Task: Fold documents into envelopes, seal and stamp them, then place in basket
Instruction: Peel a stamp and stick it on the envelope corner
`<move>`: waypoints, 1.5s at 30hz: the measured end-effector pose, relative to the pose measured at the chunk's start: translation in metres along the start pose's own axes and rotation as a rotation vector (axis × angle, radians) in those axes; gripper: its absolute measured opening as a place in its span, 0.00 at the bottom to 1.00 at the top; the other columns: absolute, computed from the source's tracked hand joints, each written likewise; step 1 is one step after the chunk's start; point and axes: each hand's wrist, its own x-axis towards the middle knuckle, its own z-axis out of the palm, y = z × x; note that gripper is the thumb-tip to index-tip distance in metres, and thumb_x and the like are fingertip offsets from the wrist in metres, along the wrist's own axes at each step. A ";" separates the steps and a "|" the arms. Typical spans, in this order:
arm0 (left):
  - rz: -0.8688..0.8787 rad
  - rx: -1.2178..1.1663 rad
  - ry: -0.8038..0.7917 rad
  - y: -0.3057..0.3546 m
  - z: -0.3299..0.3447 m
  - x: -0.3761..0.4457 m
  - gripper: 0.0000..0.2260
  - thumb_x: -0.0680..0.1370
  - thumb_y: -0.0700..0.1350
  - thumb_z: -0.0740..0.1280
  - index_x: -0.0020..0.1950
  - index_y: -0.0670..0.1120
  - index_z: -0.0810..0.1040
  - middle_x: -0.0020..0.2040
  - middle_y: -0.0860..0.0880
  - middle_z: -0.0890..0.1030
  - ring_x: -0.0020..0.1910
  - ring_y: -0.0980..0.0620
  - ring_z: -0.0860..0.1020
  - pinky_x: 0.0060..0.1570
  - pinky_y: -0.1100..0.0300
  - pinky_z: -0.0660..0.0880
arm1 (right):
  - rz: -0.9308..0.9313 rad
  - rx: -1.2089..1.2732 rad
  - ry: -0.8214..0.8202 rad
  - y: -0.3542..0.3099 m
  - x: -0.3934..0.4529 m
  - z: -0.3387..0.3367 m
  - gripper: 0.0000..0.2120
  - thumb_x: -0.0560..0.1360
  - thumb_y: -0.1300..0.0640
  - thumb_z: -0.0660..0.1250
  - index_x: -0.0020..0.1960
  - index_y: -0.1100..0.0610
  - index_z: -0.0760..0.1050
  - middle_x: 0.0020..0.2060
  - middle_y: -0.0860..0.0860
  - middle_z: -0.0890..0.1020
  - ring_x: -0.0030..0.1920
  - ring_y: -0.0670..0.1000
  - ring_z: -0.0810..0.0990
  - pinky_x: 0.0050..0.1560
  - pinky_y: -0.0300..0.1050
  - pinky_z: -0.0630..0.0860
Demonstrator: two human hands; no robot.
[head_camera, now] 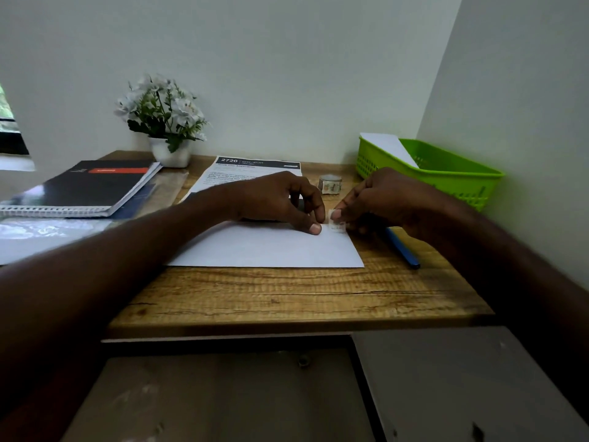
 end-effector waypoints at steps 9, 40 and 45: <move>-0.001 0.021 -0.002 0.000 0.000 0.000 0.10 0.72 0.53 0.80 0.51 0.53 0.85 0.52 0.46 0.83 0.51 0.46 0.79 0.55 0.48 0.77 | 0.049 -0.044 -0.100 -0.001 -0.001 -0.003 0.10 0.69 0.61 0.81 0.48 0.64 0.86 0.31 0.54 0.84 0.33 0.50 0.80 0.36 0.42 0.78; 0.036 0.128 0.000 -0.004 -0.001 0.005 0.18 0.69 0.61 0.79 0.56 0.60 0.81 0.51 0.51 0.81 0.54 0.49 0.77 0.52 0.52 0.72 | -0.023 -0.584 -0.136 -0.019 0.010 -0.001 0.19 0.69 0.52 0.81 0.53 0.61 0.81 0.41 0.57 0.86 0.34 0.52 0.83 0.36 0.41 0.77; 0.081 0.165 -0.002 -0.005 -0.001 0.005 0.18 0.68 0.64 0.77 0.54 0.61 0.81 0.48 0.51 0.81 0.51 0.52 0.76 0.52 0.49 0.70 | 0.027 -0.497 -0.189 -0.020 0.020 -0.002 0.10 0.74 0.59 0.78 0.51 0.62 0.82 0.41 0.58 0.84 0.38 0.55 0.83 0.46 0.50 0.83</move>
